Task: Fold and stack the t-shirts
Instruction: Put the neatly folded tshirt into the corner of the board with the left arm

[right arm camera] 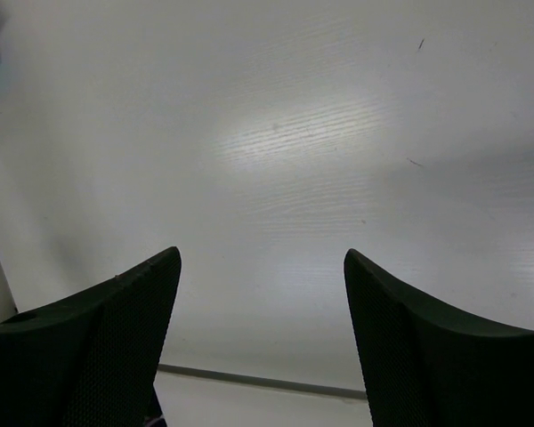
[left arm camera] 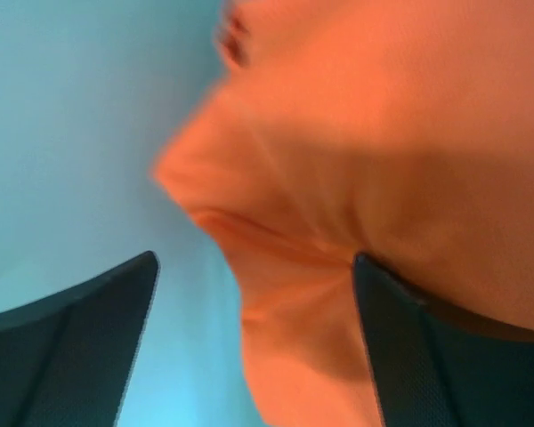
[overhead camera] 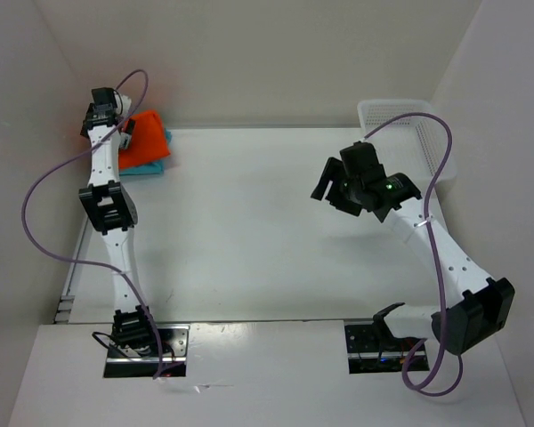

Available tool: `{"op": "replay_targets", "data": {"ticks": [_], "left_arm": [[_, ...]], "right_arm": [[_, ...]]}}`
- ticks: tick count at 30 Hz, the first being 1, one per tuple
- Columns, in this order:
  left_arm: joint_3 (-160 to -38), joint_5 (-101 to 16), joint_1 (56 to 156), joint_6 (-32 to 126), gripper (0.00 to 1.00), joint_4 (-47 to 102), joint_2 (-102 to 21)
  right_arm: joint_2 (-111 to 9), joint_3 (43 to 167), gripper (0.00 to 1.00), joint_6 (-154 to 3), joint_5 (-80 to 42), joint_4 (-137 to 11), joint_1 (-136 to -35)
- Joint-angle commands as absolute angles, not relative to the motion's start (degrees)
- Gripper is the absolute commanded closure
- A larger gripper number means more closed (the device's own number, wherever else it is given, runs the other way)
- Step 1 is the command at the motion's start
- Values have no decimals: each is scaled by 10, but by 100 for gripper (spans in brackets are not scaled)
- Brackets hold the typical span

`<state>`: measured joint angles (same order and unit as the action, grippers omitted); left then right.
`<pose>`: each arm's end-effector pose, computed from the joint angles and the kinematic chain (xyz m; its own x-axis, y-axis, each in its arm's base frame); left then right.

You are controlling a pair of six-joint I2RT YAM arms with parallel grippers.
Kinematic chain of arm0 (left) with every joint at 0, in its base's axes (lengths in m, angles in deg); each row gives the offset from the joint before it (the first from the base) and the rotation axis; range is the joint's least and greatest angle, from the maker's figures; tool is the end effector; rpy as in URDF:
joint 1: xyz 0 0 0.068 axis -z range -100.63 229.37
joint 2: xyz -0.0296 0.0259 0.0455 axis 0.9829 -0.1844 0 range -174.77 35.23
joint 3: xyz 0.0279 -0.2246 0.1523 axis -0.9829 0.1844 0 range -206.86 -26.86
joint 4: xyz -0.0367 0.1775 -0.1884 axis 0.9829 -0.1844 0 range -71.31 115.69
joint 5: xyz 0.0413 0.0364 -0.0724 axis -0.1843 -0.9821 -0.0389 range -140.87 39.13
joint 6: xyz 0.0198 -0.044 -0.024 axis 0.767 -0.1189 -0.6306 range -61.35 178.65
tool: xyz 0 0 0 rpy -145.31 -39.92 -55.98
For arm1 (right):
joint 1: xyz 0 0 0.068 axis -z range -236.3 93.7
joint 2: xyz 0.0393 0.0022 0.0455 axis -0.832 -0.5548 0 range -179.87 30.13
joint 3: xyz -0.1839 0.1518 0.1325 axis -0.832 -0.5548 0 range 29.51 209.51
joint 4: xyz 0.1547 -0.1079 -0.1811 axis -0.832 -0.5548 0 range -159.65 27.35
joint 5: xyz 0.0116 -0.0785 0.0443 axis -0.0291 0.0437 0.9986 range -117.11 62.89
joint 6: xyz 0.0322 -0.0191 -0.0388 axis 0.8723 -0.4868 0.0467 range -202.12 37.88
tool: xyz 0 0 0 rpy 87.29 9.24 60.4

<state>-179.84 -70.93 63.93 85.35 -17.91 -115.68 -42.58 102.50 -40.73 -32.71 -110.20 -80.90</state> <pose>0.5498 0.1645 0.2394 -0.7944 0.2185 -0.5668 -0.1575 0.8271 0.5396 0.2382 0.1053 0.3464 -0.7351 0.3872 -0.5565 0.1761 0.9017 0.3948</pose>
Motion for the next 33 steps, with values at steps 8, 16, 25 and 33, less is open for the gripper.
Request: {"op": "replay_targets", "data": {"ticks": [8,16,25,33], "left_arm": [[-2067,-701,641,821,0,-281,-1143],[-1946,-154,620,820,0,-489,-918],[-1252,-183,684,844,0,-259,-503],[-939,-268,673,776,0,-207,-385]], "right_arm": [[-443,1067,0,-424,-336,-1121,-818],[-438,1097,0,-477,-414,-1199,-818],[-326,1030,0,-483,-409,-1170,-813],[-310,996,0,-502,-395,-1146,-813]]}}
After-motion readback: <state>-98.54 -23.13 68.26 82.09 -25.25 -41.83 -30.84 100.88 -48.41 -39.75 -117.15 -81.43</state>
